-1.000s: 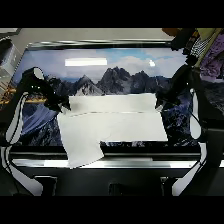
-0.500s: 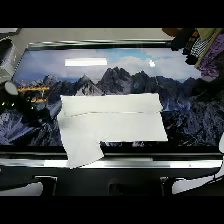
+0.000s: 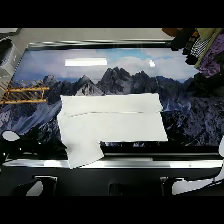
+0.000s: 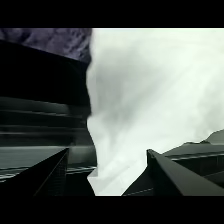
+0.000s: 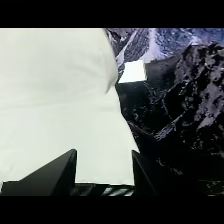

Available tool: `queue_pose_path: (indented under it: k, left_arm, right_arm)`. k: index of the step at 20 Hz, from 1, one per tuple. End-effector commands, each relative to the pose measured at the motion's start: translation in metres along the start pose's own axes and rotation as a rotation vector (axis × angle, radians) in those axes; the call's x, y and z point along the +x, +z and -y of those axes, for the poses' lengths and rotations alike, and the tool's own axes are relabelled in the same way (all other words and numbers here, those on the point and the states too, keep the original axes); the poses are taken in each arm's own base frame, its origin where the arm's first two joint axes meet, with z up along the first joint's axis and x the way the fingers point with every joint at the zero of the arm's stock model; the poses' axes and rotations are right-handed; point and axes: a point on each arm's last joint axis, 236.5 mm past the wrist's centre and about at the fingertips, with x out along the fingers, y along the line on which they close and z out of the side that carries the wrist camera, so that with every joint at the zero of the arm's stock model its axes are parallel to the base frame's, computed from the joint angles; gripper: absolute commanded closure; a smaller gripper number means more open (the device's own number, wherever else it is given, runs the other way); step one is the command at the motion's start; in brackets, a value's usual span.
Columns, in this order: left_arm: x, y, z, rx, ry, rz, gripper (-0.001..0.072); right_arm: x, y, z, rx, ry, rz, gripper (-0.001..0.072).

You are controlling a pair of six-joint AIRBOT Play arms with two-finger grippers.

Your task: Fold the clothes and pants, and hang the long-sleeved shirts on hangers.

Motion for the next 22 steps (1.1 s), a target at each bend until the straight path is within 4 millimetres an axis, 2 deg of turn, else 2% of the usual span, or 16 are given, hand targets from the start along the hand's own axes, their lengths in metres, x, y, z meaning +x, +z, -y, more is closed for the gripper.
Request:
queue_pose_path:
  k: [1,6,7,9,11,13,14,15,16,17,18,19,21,22]
  left_arm:
    - [0.017,-0.008,-0.004,-0.042,-0.045,0.012,0.0151]
    - [0.020,0.004,0.009,-0.060,-0.099,0.056,0.0159]
    - [0.023,0.002,0.014,-0.061,-0.110,0.043,0.0159]
    - [0.032,-0.006,0.020,-0.057,-0.116,-0.005,0.0159]
    - [0.039,-0.015,0.021,-0.055,-0.097,-0.049,0.0159]
    - [0.043,-0.020,0.021,-0.050,-0.087,-0.070,0.0159]
    - [0.043,-0.020,0.021,-0.053,-0.086,-0.069,0.0165]
    - [0.043,-0.019,0.021,-0.055,-0.087,-0.068,0.0206]
    - [0.043,-0.020,0.021,-0.055,-0.087,-0.068,0.0307]
    - [0.043,-0.020,0.021,-0.054,-0.087,-0.068,0.0447]
    - [0.043,-0.020,0.021,-0.054,-0.087,-0.068,0.0588]
    - [0.043,-0.020,0.021,-0.054,-0.087,-0.068,0.0690]
    - [0.043,-0.019,0.021,-0.055,-0.087,-0.068,0.0691]
    - [0.043,-0.019,0.021,-0.055,-0.087,-0.068,0.0691]
  right_arm:
    - [0.005,-0.003,-0.016,-0.041,0.009,-0.015,0.0290]
    - [-0.009,0.006,-0.019,-0.038,0.068,0.047,0.0289]
    - [-0.014,0.009,-0.013,-0.020,0.090,0.064,0.0289]
    - [-0.028,0.015,0.012,0.044,0.106,0.103,0.0289]
    - [-0.043,0.021,0.047,0.122,0.099,0.154,0.0289]
    - [-0.047,0.020,0.079,0.192,0.093,0.162,0.0289]
    - [-0.043,0.018,0.091,0.222,0.096,0.146,0.0289]
    - [-0.036,0.015,0.099,0.245,0.101,0.125,0.0290]
    - [-0.023,0.009,0.102,0.263,0.111,0.089,0.0303]
    - [-0.008,0.000,0.101,0.268,0.134,0.045,0.0369]
    - [0.009,-0.012,0.097,0.268,0.183,-0.014,0.0401]
    - [0.026,-0.029,0.094,0.271,0.225,-0.081,0.0400]
    - [0.063,-0.072,0.094,0.325,0.282,-0.239,0.0386]
    - [0.079,-0.093,0.093,0.347,0.304,-0.303,0.0354]
